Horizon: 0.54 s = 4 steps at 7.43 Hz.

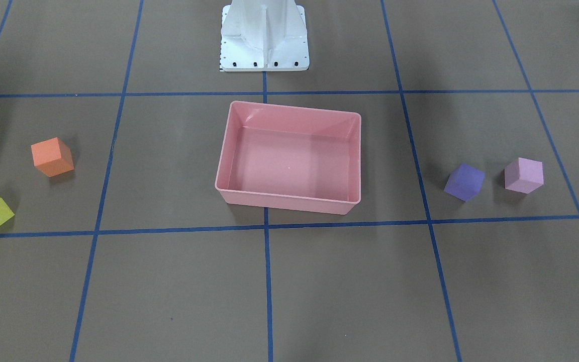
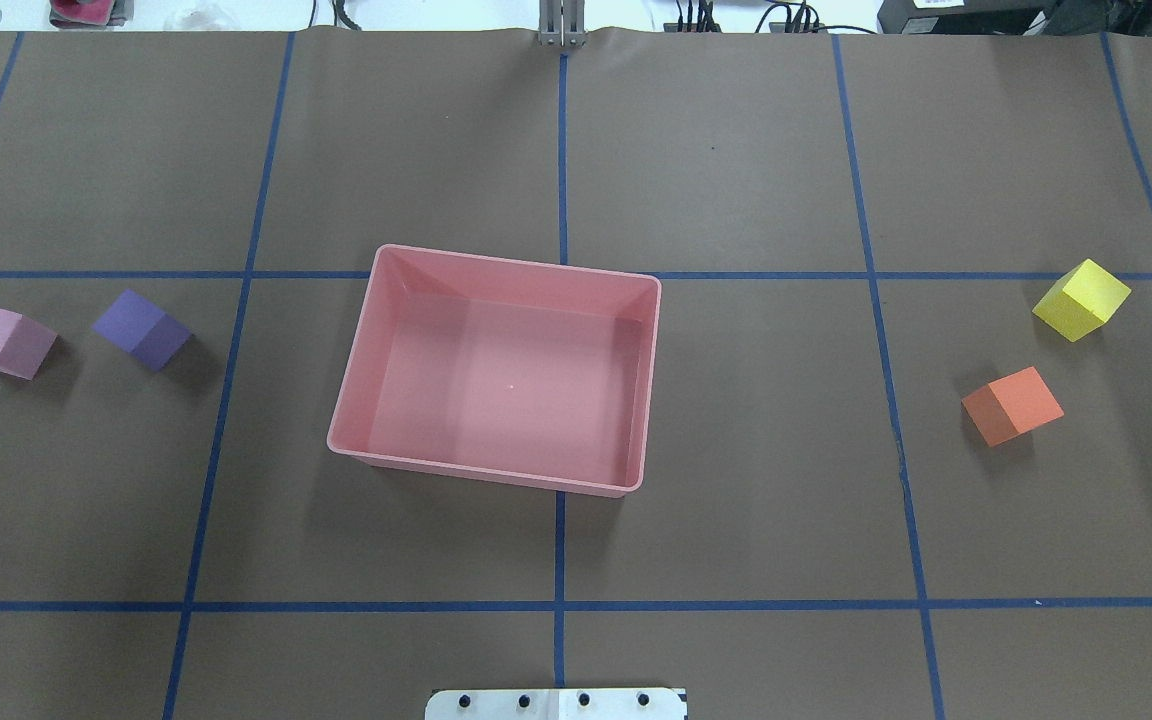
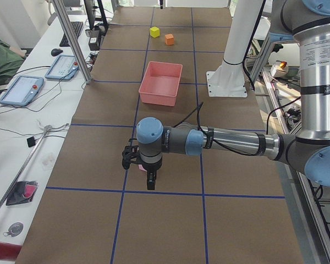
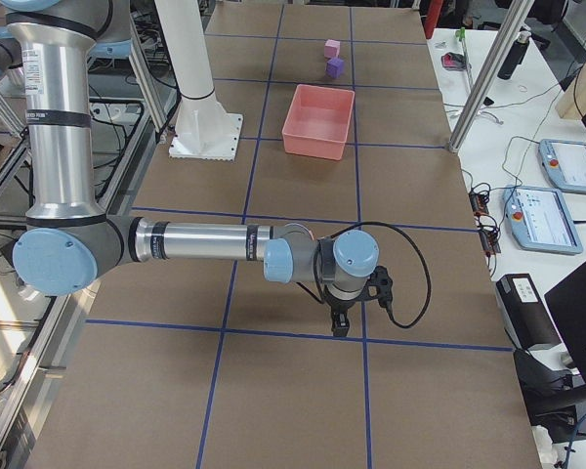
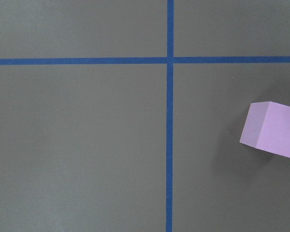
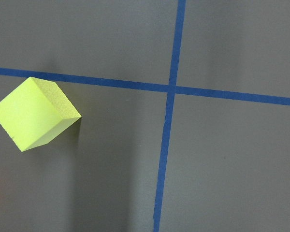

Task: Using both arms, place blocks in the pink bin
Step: 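Lower the left gripper toward the light pink cube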

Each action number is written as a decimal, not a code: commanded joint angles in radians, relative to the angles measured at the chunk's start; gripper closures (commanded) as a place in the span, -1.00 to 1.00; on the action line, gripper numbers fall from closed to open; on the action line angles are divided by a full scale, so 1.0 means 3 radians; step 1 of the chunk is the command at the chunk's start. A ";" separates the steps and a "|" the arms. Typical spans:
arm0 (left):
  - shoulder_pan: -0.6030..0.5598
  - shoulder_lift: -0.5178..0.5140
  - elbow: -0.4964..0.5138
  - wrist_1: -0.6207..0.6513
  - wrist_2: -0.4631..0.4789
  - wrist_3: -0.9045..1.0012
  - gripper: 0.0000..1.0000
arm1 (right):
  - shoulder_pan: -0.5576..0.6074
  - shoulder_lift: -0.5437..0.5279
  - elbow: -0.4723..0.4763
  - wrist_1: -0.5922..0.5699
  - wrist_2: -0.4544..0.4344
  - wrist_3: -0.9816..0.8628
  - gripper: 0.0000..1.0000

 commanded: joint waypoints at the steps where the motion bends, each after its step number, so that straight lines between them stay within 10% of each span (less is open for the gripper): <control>1: 0.0013 -0.0145 -0.0110 -0.0011 -0.0032 -0.0032 -1.00 | 0.0000 0.0014 0.0192 0.0007 -0.0009 0.0029 -0.99; 4: 0.0202 -0.0257 0.0027 -0.0379 -0.0410 -0.0042 -1.00 | 0.0000 0.0203 0.0187 -0.0003 0.0036 0.0019 -0.99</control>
